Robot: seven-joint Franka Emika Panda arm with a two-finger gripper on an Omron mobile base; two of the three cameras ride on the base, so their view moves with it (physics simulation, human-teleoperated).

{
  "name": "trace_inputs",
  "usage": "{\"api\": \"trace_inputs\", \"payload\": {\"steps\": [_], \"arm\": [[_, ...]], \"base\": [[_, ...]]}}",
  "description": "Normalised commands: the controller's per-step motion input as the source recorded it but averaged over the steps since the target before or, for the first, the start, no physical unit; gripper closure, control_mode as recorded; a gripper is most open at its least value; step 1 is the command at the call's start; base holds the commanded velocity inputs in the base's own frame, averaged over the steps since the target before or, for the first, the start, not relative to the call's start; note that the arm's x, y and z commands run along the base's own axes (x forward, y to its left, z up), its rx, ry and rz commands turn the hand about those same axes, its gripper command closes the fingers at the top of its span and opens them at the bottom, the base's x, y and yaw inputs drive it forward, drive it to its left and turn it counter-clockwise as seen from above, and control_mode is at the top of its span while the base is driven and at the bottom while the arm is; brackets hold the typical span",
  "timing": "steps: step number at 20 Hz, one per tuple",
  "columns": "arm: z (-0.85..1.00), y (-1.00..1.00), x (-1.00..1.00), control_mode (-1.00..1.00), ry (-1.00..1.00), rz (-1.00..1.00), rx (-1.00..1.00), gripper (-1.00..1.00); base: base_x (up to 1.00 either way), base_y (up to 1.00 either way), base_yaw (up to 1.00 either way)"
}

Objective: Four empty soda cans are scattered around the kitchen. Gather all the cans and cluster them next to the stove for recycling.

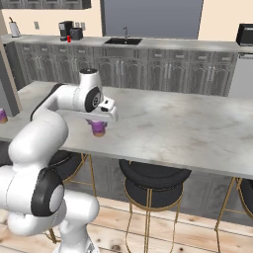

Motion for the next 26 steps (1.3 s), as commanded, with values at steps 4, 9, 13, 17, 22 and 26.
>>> {"api": "trace_inputs", "payload": {"steps": [4,9,13,17,22,26], "arm": [[0.04,0.0,-0.28,-1.0,-0.01,0.0,0.0,1.0],[0.03,0.0,-0.28,-1.0,-0.01,0.0,0.0,1.0],[0.0,0.0,-0.23,1.0,-0.02,0.0,0.0,1.0],[0.0,0.0,0.0,1.0,0.0,0.0,0.0,1.0],[0.0,0.0,0.0,1.0,0.0,0.0,0.0,1.0],[0.0,0.0,0.0,1.0,0.0,0.0,0.0,1.0]], "base": [[0.0,0.0,0.0],[0.0,0.0,0.0],[-0.21,0.03,0.0],[-0.52,0.16,0.0],[-0.57,0.33,0.0],[-0.57,0.47,0.0]]}}
